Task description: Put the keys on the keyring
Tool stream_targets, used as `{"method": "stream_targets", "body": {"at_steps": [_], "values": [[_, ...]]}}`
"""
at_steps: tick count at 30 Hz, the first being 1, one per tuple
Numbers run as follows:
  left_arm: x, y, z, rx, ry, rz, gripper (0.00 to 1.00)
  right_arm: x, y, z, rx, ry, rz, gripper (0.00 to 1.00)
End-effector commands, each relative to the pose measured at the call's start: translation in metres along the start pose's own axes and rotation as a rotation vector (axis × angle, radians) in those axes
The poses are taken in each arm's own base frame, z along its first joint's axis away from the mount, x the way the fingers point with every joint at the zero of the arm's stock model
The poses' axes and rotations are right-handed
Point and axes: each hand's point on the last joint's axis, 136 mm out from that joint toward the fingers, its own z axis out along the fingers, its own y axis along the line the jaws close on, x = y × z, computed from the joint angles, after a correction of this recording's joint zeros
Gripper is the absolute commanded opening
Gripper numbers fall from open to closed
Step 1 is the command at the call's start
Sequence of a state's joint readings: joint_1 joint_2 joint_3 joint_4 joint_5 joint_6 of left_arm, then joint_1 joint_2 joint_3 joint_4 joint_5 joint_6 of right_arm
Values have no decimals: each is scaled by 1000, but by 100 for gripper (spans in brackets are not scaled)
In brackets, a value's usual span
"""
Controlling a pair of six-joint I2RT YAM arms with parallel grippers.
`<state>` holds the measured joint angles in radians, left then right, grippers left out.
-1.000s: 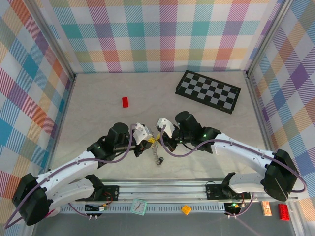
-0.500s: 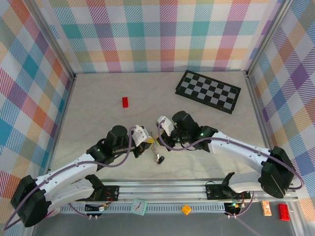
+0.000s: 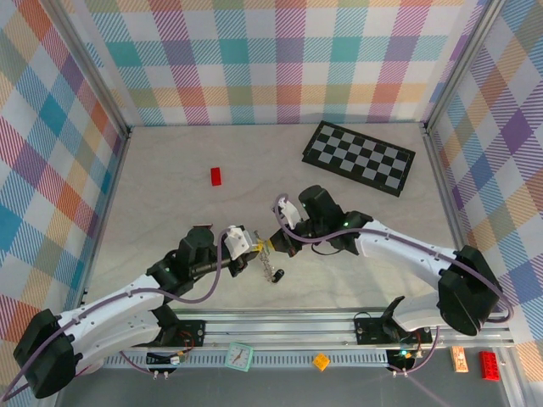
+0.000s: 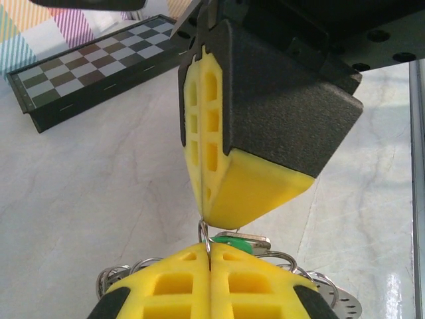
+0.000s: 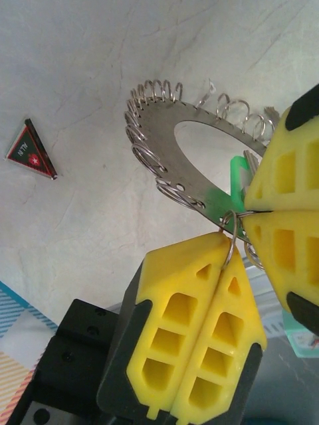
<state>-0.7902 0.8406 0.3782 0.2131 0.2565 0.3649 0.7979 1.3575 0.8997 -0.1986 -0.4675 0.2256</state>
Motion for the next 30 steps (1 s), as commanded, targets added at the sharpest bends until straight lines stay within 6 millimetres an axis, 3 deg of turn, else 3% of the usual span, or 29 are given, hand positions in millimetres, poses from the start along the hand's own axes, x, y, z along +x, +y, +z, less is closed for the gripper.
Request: {"method": "stream_targets", "body": {"at_steps": [1, 3, 9, 15, 21, 27, 30], "values": [[-29, -5, -5, 10, -132, 53, 0, -14, -7, -2, -12, -32, 48, 0], [-30, -4, -6, 6, -147, 45, 0, -13, -9, -2, -21, -26, 57, 3], [-33, -4, -5, 1, -187, 11, 0, -13, -11, -6, -40, -18, 40, 25], [-38, -3, -5, -6, -239, -29, 0, -16, -9, -21, -69, -33, -28, 31], [-43, 0, -9, -23, -312, -70, 0, -21, -13, -42, 41, -127, -297, 32], [-45, -3, -10, -3, -349, -100, 0, -7, 17, -45, -84, -200, -654, 36], [-47, -2, -11, -3, -365, -114, 0, -1, 26, -44, -126, -193, -692, 37]]}}
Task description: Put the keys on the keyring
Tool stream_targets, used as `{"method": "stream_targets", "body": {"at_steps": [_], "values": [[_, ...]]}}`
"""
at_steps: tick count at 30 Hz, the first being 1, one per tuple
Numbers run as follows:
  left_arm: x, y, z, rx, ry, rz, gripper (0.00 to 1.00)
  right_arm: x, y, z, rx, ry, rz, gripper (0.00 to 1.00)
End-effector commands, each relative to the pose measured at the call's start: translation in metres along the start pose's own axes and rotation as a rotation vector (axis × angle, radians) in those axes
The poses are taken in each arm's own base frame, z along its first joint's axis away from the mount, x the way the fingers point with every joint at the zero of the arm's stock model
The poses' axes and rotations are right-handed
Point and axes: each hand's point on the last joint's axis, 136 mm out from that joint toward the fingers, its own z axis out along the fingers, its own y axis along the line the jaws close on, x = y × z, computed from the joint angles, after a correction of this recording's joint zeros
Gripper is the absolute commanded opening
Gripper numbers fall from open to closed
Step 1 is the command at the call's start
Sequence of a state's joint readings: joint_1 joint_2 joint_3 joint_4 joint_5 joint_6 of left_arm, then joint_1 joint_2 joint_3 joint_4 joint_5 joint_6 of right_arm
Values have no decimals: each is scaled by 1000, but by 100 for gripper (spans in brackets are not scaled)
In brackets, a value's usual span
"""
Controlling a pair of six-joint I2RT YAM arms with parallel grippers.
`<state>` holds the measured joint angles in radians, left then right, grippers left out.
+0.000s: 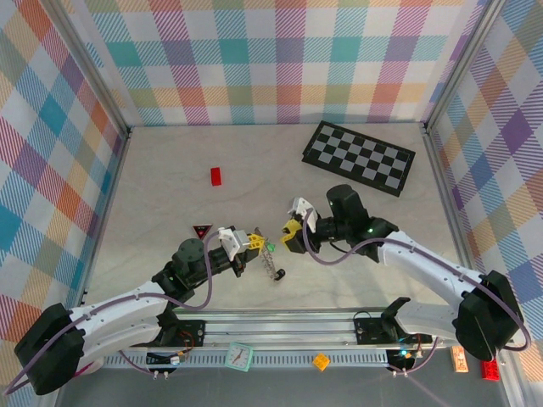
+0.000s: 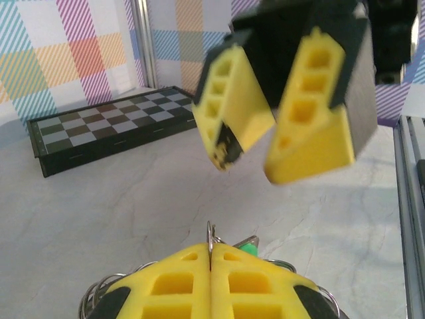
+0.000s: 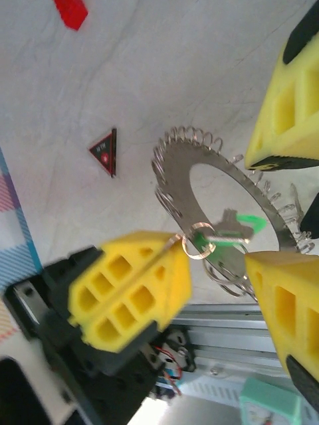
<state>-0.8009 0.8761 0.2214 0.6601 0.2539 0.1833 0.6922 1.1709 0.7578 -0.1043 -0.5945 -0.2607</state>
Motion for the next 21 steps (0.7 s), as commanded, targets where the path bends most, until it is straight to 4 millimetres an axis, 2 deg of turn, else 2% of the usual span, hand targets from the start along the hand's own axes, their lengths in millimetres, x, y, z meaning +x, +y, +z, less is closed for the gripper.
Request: {"method": "stream_targets", "body": {"at_steps": [1, 6, 9, 21], "values": [[-28, -6, -2, 32, -125, -9, 0, -8, 19, 1, -81, -46, -175, 37], [-29, -8, -1, 47, -133, -23, 0, 8, 23, 12, -69, -2, -233, 37], [-28, -9, 0, 54, -130, -26, 0, 14, 17, 19, -20, 21, -254, 36], [-25, -10, 0, 62, -119, -32, 0, 13, 2, 19, 91, 4, -278, 37]]}}
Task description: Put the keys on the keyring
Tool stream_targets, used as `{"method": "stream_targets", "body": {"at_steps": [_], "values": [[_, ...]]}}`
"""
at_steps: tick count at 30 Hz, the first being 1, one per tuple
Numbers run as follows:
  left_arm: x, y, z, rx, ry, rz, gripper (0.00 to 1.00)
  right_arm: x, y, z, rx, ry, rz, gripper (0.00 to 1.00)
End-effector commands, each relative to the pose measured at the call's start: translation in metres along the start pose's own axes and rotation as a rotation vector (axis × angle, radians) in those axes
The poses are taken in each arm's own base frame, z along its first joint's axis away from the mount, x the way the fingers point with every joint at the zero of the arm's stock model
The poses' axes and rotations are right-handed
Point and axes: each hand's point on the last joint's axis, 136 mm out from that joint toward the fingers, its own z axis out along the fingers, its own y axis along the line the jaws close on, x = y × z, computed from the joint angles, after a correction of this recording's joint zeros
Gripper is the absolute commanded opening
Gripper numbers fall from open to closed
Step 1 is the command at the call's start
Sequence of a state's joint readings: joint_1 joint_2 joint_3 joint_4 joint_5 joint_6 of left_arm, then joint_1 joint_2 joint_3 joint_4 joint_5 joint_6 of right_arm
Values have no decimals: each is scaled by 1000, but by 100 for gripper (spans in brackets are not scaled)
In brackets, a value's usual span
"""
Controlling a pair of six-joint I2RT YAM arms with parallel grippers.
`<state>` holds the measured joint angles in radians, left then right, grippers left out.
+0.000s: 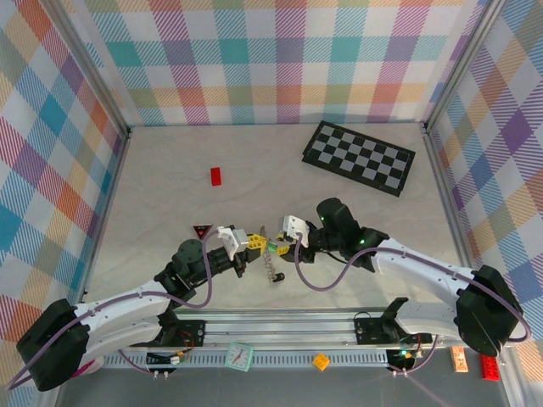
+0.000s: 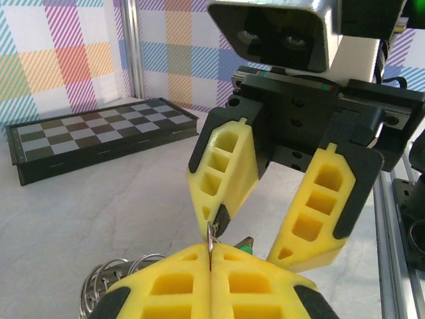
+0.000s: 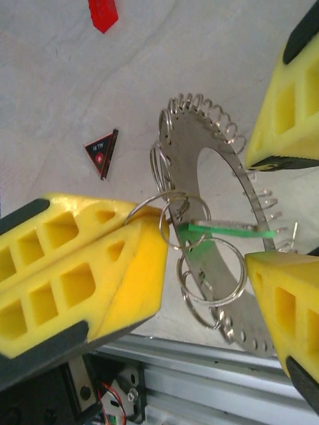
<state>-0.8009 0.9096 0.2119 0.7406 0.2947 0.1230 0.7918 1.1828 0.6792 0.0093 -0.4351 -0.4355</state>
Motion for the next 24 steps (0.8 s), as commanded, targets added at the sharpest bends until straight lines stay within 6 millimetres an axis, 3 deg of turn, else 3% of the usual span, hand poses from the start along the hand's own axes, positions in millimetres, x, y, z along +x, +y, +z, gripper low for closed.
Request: {"method": "stream_targets", "body": {"at_steps": [1, 9, 17, 24], "values": [[-20, -6, -1, 27, -83, 20, 0, -7, -1, -1, 17, -35, -40, 37], [-22, -6, 1, 30, -89, 20, 0, -14, 10, 8, -59, -70, -18, 32], [-26, -7, 0, 36, -102, 25, 0, -5, 9, 7, -45, -26, -26, 11], [-33, -10, -2, 52, -137, 37, 0, 4, 18, 13, -108, 12, -7, 3]]}}
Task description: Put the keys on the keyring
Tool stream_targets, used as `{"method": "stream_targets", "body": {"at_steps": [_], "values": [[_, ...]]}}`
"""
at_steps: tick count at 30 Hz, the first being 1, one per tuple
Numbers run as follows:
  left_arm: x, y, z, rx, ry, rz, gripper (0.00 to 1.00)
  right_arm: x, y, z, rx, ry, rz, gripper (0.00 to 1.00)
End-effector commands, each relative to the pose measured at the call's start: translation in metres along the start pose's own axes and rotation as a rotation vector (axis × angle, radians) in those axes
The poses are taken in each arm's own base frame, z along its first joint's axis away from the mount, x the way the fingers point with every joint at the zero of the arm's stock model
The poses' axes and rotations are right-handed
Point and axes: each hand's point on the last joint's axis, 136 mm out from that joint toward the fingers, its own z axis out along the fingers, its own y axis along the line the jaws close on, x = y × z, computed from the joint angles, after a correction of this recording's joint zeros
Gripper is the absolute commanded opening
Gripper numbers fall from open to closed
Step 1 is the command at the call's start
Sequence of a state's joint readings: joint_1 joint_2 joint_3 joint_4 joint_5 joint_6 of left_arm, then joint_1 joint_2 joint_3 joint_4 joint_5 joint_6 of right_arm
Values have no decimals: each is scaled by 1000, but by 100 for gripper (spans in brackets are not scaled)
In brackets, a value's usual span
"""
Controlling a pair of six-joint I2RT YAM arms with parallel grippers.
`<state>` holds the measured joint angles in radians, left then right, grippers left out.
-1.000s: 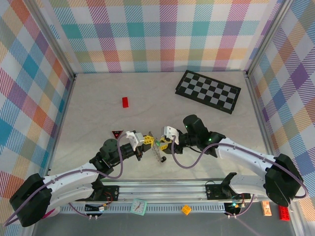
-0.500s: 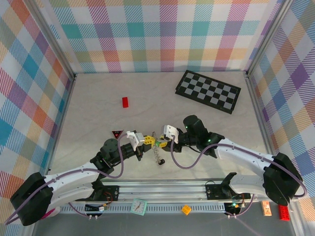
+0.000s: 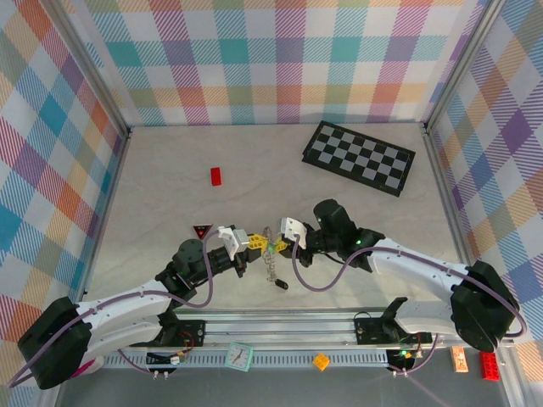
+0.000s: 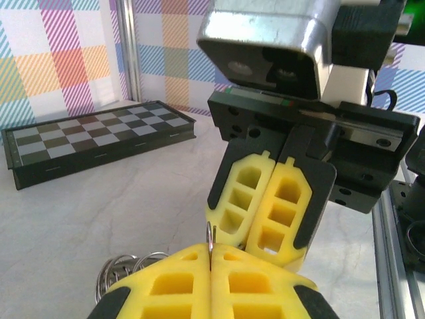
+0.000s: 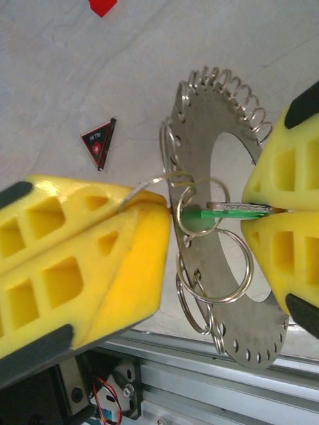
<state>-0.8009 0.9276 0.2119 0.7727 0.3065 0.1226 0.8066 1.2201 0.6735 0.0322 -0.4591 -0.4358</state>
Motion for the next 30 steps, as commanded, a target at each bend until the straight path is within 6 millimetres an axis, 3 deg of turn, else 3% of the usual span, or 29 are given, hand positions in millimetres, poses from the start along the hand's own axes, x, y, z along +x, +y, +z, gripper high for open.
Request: {"method": "stream_targets", "body": {"at_steps": [1, 6, 11, 13, 17, 21, 24, 30], "values": [[-30, -9, -3, 42, -120, 38, 0, 0, 13, 5, -84, 17, -6, 3], [-26, -9, -1, 43, -99, 48, 0, -2, 15, 2, -85, 15, -18, 4], [-22, -10, 0, 50, -85, 53, 0, 0, 11, -8, -42, 22, -17, 25], [-21, -11, 0, 56, -81, 55, 0, 2, 9, -14, -24, 30, -9, 28], [-17, -15, 0, 80, -65, 69, 0, -5, 12, -27, -43, -1, 20, 29], [-17, -19, 2, 108, -60, 80, 0, -31, 21, -34, -117, -94, 50, 29], [-17, -22, 2, 129, -62, 82, 0, -40, 10, -30, -87, -126, 75, 28], [-18, -26, 3, 153, -66, 80, 0, -38, 5, -15, -124, -120, 122, 27]]}}
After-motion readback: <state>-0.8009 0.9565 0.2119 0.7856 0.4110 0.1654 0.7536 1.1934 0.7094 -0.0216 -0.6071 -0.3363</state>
